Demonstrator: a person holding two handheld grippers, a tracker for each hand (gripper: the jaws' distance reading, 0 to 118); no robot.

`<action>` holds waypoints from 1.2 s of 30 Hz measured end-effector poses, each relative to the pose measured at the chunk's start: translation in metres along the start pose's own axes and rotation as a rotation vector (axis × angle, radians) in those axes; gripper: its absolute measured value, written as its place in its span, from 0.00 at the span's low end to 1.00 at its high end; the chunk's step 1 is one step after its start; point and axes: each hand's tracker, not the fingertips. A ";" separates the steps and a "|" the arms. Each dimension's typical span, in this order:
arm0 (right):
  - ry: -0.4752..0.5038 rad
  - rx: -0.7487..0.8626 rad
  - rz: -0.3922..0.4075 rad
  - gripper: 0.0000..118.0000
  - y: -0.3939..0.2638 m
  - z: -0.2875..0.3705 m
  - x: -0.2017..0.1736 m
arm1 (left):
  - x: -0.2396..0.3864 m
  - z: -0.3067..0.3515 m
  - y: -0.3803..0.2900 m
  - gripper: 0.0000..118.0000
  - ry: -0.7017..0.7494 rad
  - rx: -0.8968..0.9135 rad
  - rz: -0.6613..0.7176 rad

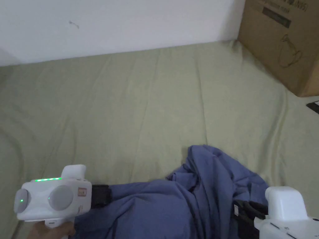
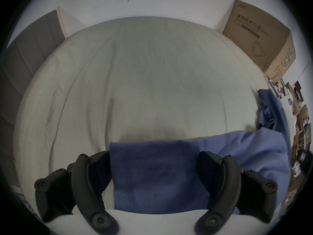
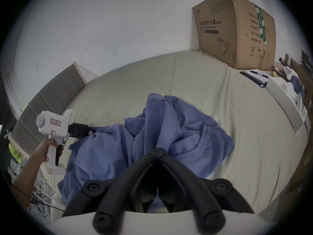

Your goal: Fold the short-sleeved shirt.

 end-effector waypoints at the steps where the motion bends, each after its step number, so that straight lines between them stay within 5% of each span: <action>1: -0.005 -0.002 -0.003 0.00 -0.001 -0.001 0.002 | 0.006 0.007 -0.004 0.78 0.033 0.038 -0.023; 2: -0.008 -0.004 -0.007 0.00 -0.001 -0.003 0.004 | 0.009 0.010 -0.006 0.78 0.049 0.046 -0.036; 4: -0.008 -0.011 -0.021 0.00 0.000 -0.004 0.006 | 0.009 0.014 -0.006 0.56 0.072 0.056 -0.058; 5: -0.005 -0.017 -0.028 0.00 -0.001 -0.006 0.007 | 0.010 0.018 -0.005 0.42 0.104 0.066 -0.071; 6: -0.005 -0.020 -0.031 0.00 -0.002 -0.007 0.007 | 0.010 0.022 -0.005 0.09 0.137 0.075 -0.072; 7: -0.004 -0.023 -0.031 0.00 -0.004 -0.008 0.007 | 0.011 0.024 -0.005 0.00 0.196 0.081 -0.088; 16: 0.054 0.005 0.003 0.00 0.035 -0.013 0.017 | -0.018 0.012 -0.013 0.00 0.052 0.073 0.030; 18: 0.065 -0.012 0.072 0.03 0.058 -0.023 0.017 | -0.029 0.012 -0.011 0.00 0.000 0.065 0.093; 20: 0.057 -0.014 0.161 0.40 0.081 -0.036 0.017 | -0.036 0.012 -0.012 0.00 -0.032 0.063 0.122; 21: 0.042 -0.020 0.210 0.79 0.095 -0.046 0.015 | -0.039 0.013 -0.011 0.00 -0.032 0.065 0.119; 22: 0.043 -0.032 0.239 0.92 0.106 -0.058 0.014 | -0.038 0.014 -0.011 0.00 -0.029 0.065 0.117; 29: -0.018 -0.208 0.494 0.85 0.173 -0.156 0.001 | -0.014 0.033 -0.008 0.00 0.028 0.082 0.048; 36: 0.029 -0.421 0.695 0.77 0.151 -0.224 -0.025 | -0.022 0.064 -0.015 0.00 0.002 0.142 0.093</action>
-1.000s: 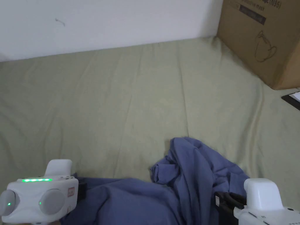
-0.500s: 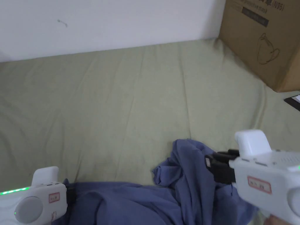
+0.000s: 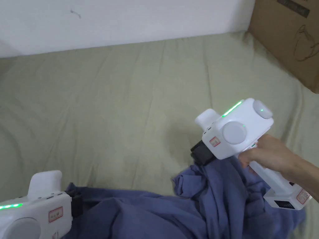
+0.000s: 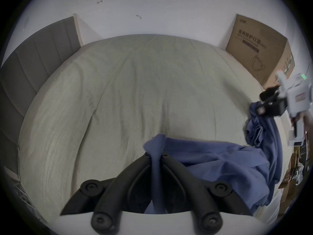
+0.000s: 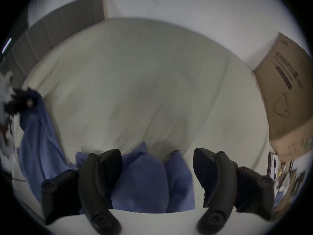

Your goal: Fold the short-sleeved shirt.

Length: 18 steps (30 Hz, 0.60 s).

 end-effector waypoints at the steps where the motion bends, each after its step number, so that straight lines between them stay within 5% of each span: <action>1: -0.011 -0.023 0.039 0.70 0.000 -0.011 -0.005 | 0.000 0.004 0.000 0.00 -0.007 0.008 -0.009; 3: -0.001 -0.051 0.051 0.53 -0.003 -0.026 -0.012 | 0.001 0.009 -0.001 0.00 0.000 0.008 -0.030; 5: 0.031 -0.025 -0.058 0.36 0.000 -0.021 -0.006 | -0.003 0.011 -0.004 0.00 0.006 0.006 -0.047; 6: 0.062 -0.009 -0.091 0.04 0.001 -0.017 -0.003 | -0.003 0.012 -0.005 0.00 0.007 0.006 -0.047; 13: 0.128 0.053 -0.301 0.04 -0.013 0.002 0.018 | -0.003 0.026 -0.006 0.00 0.005 0.005 -0.041; 18: 0.128 0.194 -0.380 0.04 -0.014 0.067 0.044 | -0.009 0.057 0.009 0.00 0.030 0.056 -0.062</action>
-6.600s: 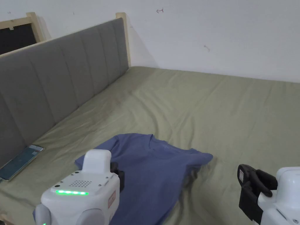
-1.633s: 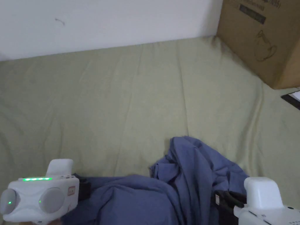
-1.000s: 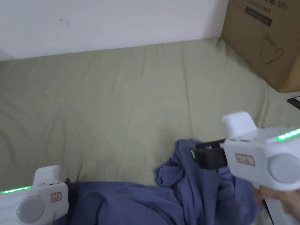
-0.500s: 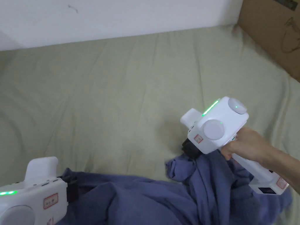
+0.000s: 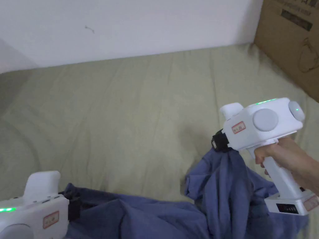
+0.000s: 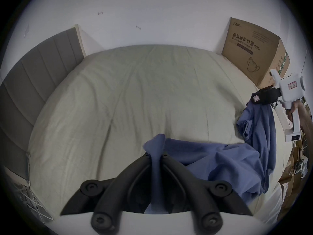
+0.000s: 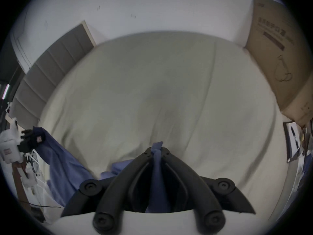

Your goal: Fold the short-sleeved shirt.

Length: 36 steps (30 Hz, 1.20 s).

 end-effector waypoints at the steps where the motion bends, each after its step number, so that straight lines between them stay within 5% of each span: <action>1: -0.010 0.036 -0.013 0.04 0.008 0.020 0.003 | -0.003 0.010 0.005 0.00 0.008 0.020 0.000; 12: -0.074 0.370 -0.076 0.04 0.039 0.235 0.030 | -0.041 0.151 0.067 0.00 0.090 0.301 -0.003; 15: 0.000 0.458 -0.118 0.04 0.035 0.286 0.025 | -0.039 0.199 0.074 0.00 0.033 0.390 0.003; 19: -0.045 0.507 -0.055 0.04 0.030 0.333 0.008 | -0.034 0.239 0.085 0.00 0.088 0.470 -0.066; 27: -0.058 0.549 -0.054 0.04 0.022 0.376 -0.004 | -0.032 0.286 0.101 0.00 0.052 0.544 -0.071; 36: -0.055 0.520 -0.059 0.04 0.060 0.355 0.001 | -0.041 0.255 0.162 0.00 0.081 0.511 -0.086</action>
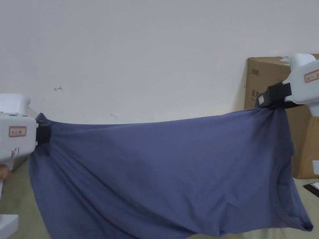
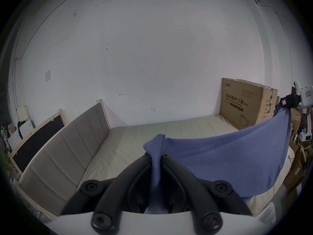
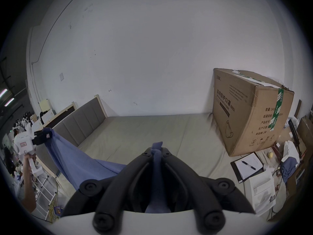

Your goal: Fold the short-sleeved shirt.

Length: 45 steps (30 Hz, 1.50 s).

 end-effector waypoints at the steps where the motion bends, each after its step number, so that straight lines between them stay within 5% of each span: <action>1: -0.001 -0.009 -0.001 0.04 0.003 -0.007 -0.001 | -0.001 -0.010 0.007 0.00 0.001 -0.006 -0.001; 13: -0.007 -0.010 -0.059 0.04 0.092 -0.129 0.003 | -0.024 -0.142 0.099 0.00 0.069 0.058 0.008; 19: -0.005 -0.002 -0.055 0.04 0.086 -0.176 0.006 | -0.023 -0.170 0.073 0.00 0.078 0.102 -0.001; 24: -0.024 -0.120 -0.032 0.04 0.003 -0.221 0.009 | -0.021 -0.195 -0.015 0.00 0.049 -0.061 0.046; 32: -0.050 -0.340 -0.142 0.04 -0.205 -0.264 0.022 | -0.012 -0.200 -0.227 0.00 0.031 -0.390 0.117; 39: -0.063 -0.444 -0.225 0.04 -0.343 -0.191 0.007 | -0.010 -0.094 -0.333 0.00 0.019 -0.501 0.325; 42: -0.064 -0.462 -0.340 0.04 -0.371 -0.141 0.006 | -0.010 -0.046 -0.358 0.00 0.077 -0.561 0.280; 45: -0.069 -0.455 -0.340 0.04 -0.396 -0.103 0.013 | -0.012 -0.003 -0.374 0.00 0.033 -0.583 0.288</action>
